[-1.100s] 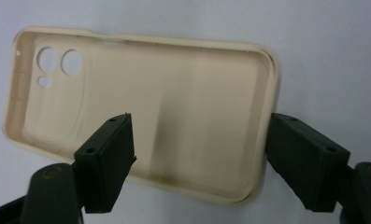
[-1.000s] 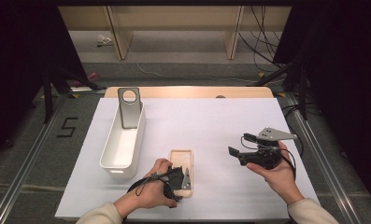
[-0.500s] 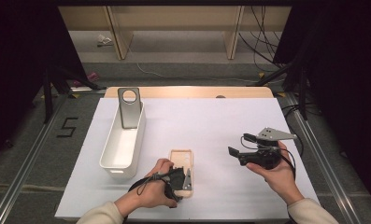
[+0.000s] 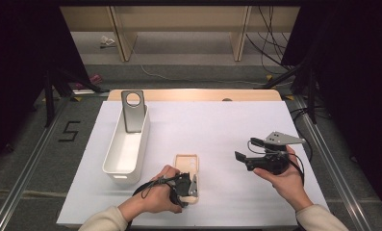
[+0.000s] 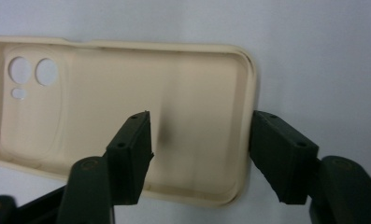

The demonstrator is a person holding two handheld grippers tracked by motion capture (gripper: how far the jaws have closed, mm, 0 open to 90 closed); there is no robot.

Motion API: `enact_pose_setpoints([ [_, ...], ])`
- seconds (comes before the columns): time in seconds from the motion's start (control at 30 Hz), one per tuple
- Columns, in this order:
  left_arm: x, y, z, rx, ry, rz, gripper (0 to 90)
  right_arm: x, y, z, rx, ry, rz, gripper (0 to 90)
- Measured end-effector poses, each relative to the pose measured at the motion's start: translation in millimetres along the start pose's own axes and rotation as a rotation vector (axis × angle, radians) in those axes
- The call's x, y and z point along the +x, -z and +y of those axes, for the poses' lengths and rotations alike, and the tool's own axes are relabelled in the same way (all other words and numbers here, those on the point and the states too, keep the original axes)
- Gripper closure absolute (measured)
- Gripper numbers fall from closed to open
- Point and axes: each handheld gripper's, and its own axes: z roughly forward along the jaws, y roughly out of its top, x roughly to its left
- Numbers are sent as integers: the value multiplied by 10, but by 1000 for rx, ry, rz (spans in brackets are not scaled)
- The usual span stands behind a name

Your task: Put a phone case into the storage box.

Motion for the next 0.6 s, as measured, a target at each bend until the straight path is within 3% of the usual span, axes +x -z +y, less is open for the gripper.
enact_pose_setpoints([
  [0.33,-31,11,28,18,-17,-49,605,1,2,1,-1,-1,0,162],
  [0.6,-60,12,42,27,-31,-63,680,4,-2,0,-1,-2,2,161],
])
